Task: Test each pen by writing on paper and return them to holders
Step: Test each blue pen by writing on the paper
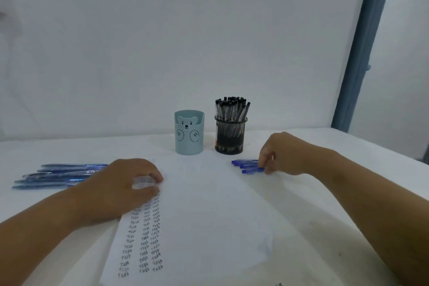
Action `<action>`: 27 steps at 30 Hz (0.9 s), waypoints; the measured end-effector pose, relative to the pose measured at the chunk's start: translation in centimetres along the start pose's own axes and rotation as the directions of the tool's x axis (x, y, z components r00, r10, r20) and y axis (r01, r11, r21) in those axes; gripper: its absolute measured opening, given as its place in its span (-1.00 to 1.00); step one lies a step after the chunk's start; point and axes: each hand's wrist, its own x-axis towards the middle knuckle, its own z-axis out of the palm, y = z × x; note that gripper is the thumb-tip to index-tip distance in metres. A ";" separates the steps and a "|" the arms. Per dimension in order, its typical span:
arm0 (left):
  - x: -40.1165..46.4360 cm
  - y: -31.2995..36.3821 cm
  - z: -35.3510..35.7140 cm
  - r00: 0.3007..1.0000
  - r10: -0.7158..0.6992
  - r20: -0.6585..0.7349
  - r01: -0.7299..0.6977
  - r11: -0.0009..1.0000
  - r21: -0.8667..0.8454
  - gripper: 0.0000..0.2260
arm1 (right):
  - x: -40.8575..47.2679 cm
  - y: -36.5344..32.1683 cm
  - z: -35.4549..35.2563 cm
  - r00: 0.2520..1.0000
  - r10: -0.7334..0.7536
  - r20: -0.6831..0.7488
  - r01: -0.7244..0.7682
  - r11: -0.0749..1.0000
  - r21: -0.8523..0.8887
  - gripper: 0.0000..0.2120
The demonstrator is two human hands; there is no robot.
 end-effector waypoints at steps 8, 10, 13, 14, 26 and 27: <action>0.0 0.1 0.4 1.000 -0.009 -0.017 0.008 0.999 -0.033 -0.91 | 0.1 1.2 0.5 0.998 0.024 -0.051 -0.022 0.999 0.049 -0.73; 0.1 0.1 0.4 1.000 -0.021 -0.014 0.020 0.998 -0.062 -0.89 | 0.2 1.3 0.6 0.999 0.018 -0.051 -0.016 0.999 0.032 -0.73; 0.0 0.3 0.1 0.999 -0.041 0.015 0.042 0.995 -0.096 -0.86 | 0.2 0.5 0.5 0.999 -0.005 -0.043 0.005 1.000 0.018 -0.74; 0.1 0.3 0.1 0.999 -0.045 0.021 0.046 0.995 -0.092 -0.87 | 0.2 0.0 0.5 0.999 -0.025 -0.041 0.025 1.000 -0.001 -0.75; -0.1 -0.5 -4.1 0.981 -0.123 -0.147 0.118 0.992 -0.048 -0.76 | 4.2 -13.0 2.7 0.934 -0.358 0.001 0.355 0.926 0.127 -0.81; -0.3 -0.7 -4.9 0.977 -0.155 -0.144 0.150 0.988 -0.045 -0.75 | 4.8 -14.0 3.0 0.923 -0.385 0.006 0.381 0.916 0.125 -0.83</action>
